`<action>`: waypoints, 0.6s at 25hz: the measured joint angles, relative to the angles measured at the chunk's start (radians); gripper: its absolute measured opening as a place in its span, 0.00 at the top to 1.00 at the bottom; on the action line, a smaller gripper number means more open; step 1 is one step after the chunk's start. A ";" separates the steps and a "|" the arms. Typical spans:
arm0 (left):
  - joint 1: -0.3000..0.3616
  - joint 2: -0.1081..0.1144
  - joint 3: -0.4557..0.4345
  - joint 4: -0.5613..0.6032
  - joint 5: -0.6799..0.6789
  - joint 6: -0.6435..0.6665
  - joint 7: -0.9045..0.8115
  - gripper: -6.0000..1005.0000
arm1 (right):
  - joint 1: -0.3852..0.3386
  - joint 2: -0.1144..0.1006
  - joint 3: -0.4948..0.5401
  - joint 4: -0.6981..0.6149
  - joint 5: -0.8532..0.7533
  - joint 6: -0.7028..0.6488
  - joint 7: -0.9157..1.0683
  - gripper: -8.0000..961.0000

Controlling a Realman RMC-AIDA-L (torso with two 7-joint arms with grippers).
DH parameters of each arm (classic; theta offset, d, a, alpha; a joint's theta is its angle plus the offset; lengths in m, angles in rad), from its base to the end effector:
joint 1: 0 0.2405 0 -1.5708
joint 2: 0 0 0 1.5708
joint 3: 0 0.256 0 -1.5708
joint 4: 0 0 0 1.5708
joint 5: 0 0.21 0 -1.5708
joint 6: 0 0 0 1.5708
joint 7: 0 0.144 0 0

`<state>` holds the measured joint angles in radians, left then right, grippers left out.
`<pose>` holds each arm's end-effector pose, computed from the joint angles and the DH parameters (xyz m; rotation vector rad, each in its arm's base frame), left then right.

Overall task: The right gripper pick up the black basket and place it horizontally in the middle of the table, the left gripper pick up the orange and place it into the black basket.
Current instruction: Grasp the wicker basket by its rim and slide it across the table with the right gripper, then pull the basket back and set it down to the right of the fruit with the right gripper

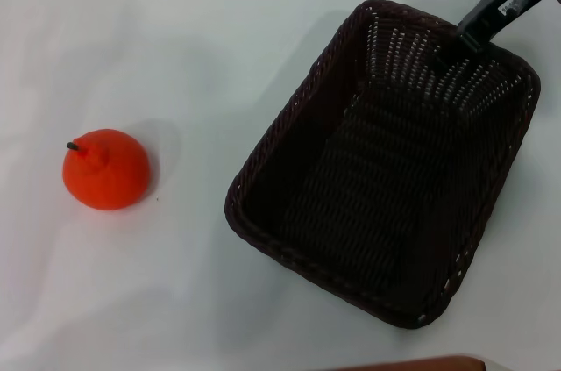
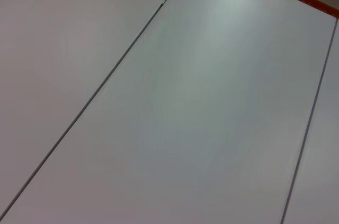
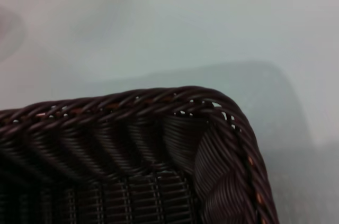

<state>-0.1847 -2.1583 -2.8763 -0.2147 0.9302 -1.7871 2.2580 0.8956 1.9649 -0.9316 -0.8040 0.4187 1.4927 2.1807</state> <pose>-0.3593 0.2099 0.0835 -1.1027 -0.5296 -1.3390 0.2194 0.4174 0.0414 0.9111 2.5997 0.4418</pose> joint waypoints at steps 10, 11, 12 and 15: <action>-0.006 -0.001 0.001 0.002 0.006 0.004 0.000 0.19 | -0.013 -0.011 0.051 0.005 0.039 0.043 -0.019 0.76; -0.007 -0.001 0.001 0.002 0.007 0.005 0.000 0.19 | -0.014 -0.018 0.080 0.004 0.056 0.067 -0.025 0.76; -0.008 -0.002 0.001 0.002 0.009 0.005 0.000 0.19 | -0.015 -0.027 0.112 0.005 0.071 0.092 -0.028 0.77; -0.008 -0.003 0.001 0.002 0.009 0.006 0.000 0.19 | -0.022 -0.051 0.205 0.012 0.107 0.156 -0.030 0.78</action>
<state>-0.1928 -2.1608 -2.8748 -0.2131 0.9397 -1.7815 2.2580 0.8735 1.9138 -0.7267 -0.7918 0.5257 1.6487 2.1505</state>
